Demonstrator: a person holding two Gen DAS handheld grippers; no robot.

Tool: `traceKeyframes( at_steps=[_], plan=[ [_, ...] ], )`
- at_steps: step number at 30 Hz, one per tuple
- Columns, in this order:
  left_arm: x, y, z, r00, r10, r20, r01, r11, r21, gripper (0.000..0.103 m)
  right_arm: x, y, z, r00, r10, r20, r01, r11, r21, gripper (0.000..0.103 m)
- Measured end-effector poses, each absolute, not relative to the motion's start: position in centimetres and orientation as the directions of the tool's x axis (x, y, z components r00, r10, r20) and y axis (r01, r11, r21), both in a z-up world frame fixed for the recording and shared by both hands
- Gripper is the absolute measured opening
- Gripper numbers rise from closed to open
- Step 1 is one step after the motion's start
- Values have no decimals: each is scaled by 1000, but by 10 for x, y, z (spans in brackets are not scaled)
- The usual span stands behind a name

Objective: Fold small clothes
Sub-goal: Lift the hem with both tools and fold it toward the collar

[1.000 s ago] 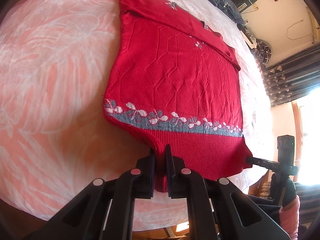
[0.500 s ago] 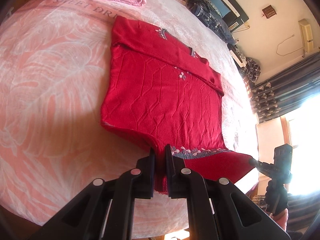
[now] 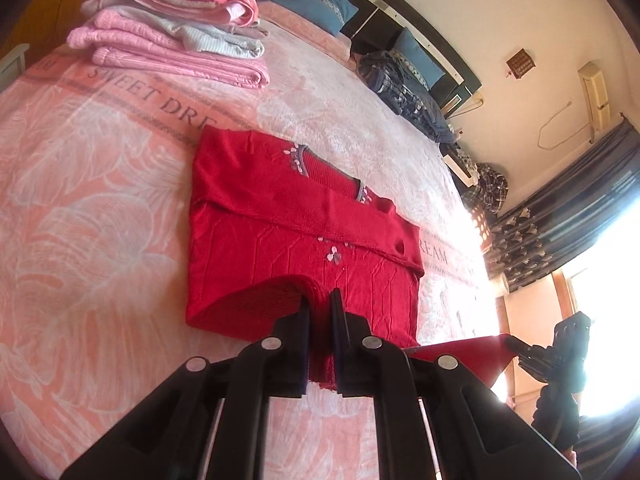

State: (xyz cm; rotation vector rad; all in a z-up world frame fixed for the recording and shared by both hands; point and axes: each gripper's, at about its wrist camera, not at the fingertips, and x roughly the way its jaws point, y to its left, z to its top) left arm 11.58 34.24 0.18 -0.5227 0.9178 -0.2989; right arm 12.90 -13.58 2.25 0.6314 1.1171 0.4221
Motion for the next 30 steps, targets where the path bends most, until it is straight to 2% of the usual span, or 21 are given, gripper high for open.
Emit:
traceKeyframes(
  at_steps=[11,30],
  plan=[
    [167,349,8,648,-440,-621,-8,812,-583,9,194,-138,21,409,597,-690,17,751,660,4],
    [265,355,-1,685,-409,-602,-31,810,-586,9,304,-135,7,447,598,-665,38,730,682,4]
  ],
)
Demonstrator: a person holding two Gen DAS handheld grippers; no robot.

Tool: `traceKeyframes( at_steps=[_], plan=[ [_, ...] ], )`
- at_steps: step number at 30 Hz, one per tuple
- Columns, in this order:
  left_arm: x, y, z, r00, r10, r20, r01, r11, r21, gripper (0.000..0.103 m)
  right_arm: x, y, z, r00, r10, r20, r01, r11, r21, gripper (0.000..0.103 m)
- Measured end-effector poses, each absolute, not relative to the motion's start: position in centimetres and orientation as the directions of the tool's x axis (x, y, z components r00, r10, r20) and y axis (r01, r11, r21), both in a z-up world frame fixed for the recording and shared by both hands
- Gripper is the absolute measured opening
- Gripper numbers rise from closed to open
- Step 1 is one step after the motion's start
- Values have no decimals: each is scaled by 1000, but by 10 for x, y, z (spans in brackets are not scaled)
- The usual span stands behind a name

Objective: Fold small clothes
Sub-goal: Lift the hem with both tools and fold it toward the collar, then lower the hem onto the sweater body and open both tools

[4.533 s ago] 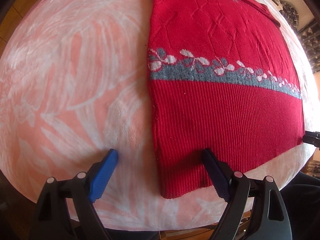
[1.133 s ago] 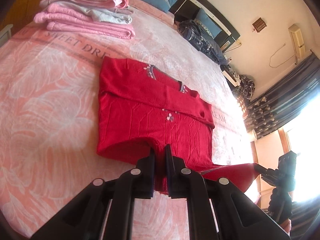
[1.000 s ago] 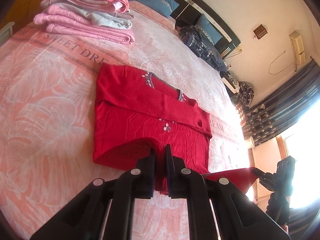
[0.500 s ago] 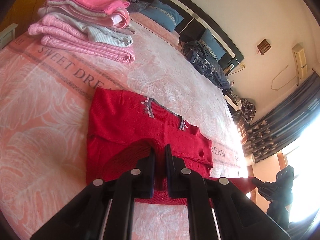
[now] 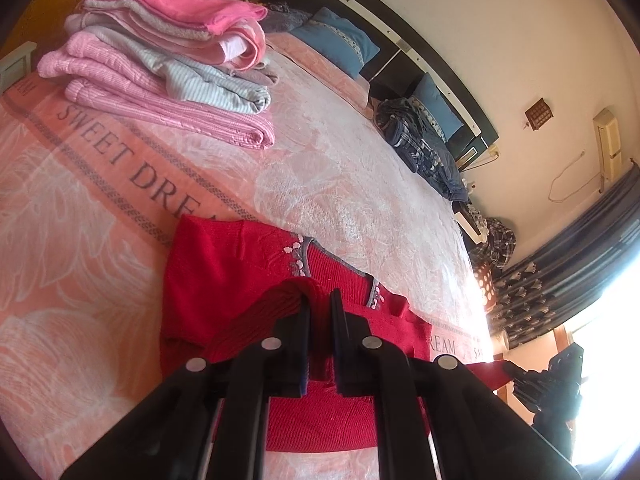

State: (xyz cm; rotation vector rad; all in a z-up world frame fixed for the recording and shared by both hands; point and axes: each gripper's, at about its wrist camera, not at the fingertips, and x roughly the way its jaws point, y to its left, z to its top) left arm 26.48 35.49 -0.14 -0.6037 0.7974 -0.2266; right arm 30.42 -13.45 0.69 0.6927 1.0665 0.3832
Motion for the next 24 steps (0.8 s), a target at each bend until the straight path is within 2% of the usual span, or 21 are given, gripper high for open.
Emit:
traceKeyframes(
  at_steps=[15,19,20,22,23,24],
  plan=[
    [361,359,-71,639,-425,-641,-115,771,-626,9,392,-127,-61,406,574,-711,133,733,667,4],
    [385,364,-93,632,-426,-648,-159,746,-646,16,410,-130,-81,401,561,-724,185,724,665,4],
    [390,366,-97,642,-416,-645,-167,745,-646,21,413,-131,-86,406,551,-729,197,726,658,8],
    [401,369,-104,648,-401,-647,-175,749,-639,27,419,-136,-93,420,525,-740,227,729,646,10],
    [404,370,-107,649,-398,-648,-174,752,-636,27,422,-139,-97,427,523,-738,238,723,649,16],
    [407,370,-108,650,-394,-650,-170,758,-630,28,423,-142,-100,430,516,-741,243,724,645,18]
  ],
)
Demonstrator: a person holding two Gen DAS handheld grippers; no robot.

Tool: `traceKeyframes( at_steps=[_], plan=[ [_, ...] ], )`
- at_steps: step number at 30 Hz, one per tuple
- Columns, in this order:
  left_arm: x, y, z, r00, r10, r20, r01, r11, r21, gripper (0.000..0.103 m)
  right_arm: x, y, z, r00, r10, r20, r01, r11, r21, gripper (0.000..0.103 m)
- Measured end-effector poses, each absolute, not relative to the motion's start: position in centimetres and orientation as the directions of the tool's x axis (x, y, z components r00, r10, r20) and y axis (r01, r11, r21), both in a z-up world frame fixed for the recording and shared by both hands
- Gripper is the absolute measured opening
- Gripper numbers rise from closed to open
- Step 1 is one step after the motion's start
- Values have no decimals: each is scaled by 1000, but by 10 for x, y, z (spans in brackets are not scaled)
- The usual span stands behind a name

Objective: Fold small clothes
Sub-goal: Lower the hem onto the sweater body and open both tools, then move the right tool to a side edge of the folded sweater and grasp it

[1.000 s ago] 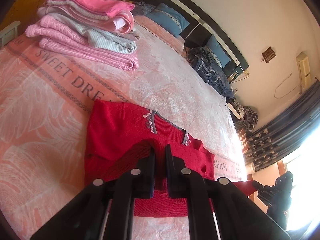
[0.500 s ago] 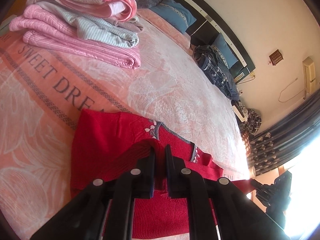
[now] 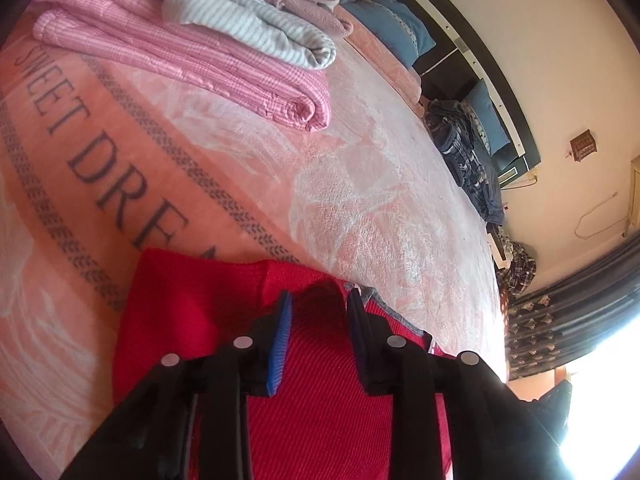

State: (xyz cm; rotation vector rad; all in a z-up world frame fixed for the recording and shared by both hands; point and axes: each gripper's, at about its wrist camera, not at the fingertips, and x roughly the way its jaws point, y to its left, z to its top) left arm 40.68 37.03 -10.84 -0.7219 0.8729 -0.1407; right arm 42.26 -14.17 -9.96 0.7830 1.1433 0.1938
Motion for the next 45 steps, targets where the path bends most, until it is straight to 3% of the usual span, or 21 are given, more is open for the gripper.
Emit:
traceKeyframes(
  at_steps=[11,13,15,21,22,24,27,35,41,43,45],
  plan=[
    [388,350,-87,623,-366,-692,-15,878,-478,34,409,-137,-111,364,517,-775,152,787,597,18],
    [380,343,-85,602,-378,-703,24,889,-457,36,403,-131,-112,334,523,-784,116,803,584,23],
    [373,335,-86,579,-386,-718,62,899,-433,38,398,-125,-115,306,507,-806,84,829,553,34],
    [356,326,-100,538,-384,-750,95,912,-399,44,386,-110,-137,219,459,-861,25,879,476,37],
    [355,325,-104,530,-379,-759,93,915,-392,44,385,-109,-141,212,458,-863,24,880,474,36],
    [355,322,-111,518,-364,-774,92,923,-373,44,383,-105,-144,211,460,-863,8,882,472,14],
    [354,319,-120,502,-361,-786,86,925,-370,44,383,-104,-140,216,456,-864,1,884,467,5],
    [348,313,-129,496,-342,-798,117,937,-329,46,372,-115,-122,249,466,-849,-13,878,478,5],
    [345,309,-133,506,-333,-796,124,941,-315,50,369,-121,-150,226,444,-867,22,888,460,6],
    [345,306,-131,509,-323,-797,129,945,-301,51,368,-121,-143,219,454,-864,-1,885,465,11],
    [342,303,-126,506,-318,-802,135,947,-290,51,361,-123,-131,226,473,-852,-27,877,480,32]
  ],
)
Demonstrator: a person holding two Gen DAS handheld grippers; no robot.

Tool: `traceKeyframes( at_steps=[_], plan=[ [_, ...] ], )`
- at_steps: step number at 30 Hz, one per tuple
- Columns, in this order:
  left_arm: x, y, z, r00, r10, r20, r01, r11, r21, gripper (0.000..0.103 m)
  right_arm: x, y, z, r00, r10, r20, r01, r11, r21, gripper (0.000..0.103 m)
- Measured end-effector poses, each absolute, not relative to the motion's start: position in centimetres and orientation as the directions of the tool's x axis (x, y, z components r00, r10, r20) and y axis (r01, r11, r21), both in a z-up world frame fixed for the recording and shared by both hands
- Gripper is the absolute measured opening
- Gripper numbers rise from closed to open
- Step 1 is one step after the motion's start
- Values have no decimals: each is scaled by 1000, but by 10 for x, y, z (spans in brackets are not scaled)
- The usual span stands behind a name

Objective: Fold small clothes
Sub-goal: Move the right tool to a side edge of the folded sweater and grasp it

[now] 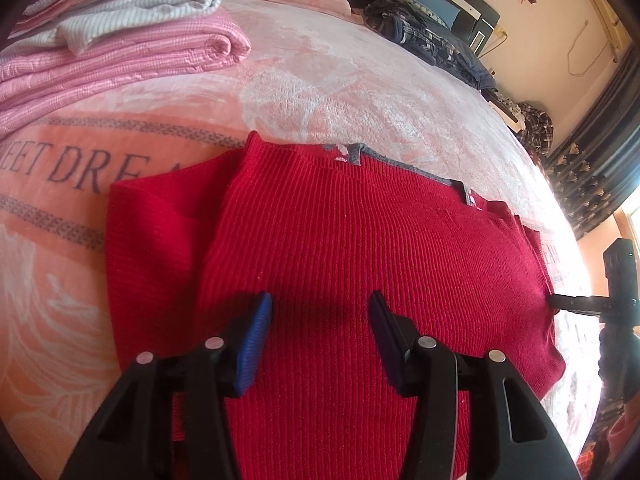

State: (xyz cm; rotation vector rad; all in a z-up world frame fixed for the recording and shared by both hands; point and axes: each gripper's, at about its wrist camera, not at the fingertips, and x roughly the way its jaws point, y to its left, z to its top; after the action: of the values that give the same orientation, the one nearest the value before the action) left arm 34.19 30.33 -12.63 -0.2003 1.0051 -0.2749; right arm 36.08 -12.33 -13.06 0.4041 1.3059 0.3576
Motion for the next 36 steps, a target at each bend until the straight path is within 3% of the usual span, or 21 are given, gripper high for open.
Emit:
traceKeyframes(
  at_steps=[2,9,11,14,15,25,28,31,32,33,36],
  plan=[
    [335,302,-118,506,-342,-792,149,939,-310,51,347,-124,-121,223,479,-849,-65,876,478,37],
    [290,287,-110,503,-369,-781,226,929,-293,55,296,-115,-140,111,459,-882,-94,888,450,36],
    [283,284,-118,481,-374,-793,231,927,-297,55,290,-113,-145,99,443,-891,-89,896,436,30],
    [279,284,-131,454,-368,-811,218,929,-300,55,286,-116,-149,81,453,-888,-47,891,451,9],
    [280,285,-134,450,-366,-814,213,930,-301,55,284,-117,-148,81,456,-886,-46,890,454,7],
    [275,284,-143,464,-359,-810,229,932,-282,57,272,-121,-161,73,450,-890,-49,893,447,5],
    [276,284,-141,460,-361,-811,218,932,-291,59,275,-123,-157,69,472,-879,-40,881,471,12],
    [279,285,-135,452,-367,-813,183,930,-319,59,281,-127,-145,107,490,-865,-27,871,490,34],
    [281,286,-131,452,-375,-810,173,927,-333,59,284,-129,-140,131,486,-864,-29,873,487,48],
    [282,286,-128,459,-378,-804,167,926,-340,59,287,-132,-136,152,482,-863,-27,875,484,52],
    [289,287,-117,492,-356,-794,149,934,-325,62,298,-147,-132,199,509,-838,18,853,522,54]
  ],
)
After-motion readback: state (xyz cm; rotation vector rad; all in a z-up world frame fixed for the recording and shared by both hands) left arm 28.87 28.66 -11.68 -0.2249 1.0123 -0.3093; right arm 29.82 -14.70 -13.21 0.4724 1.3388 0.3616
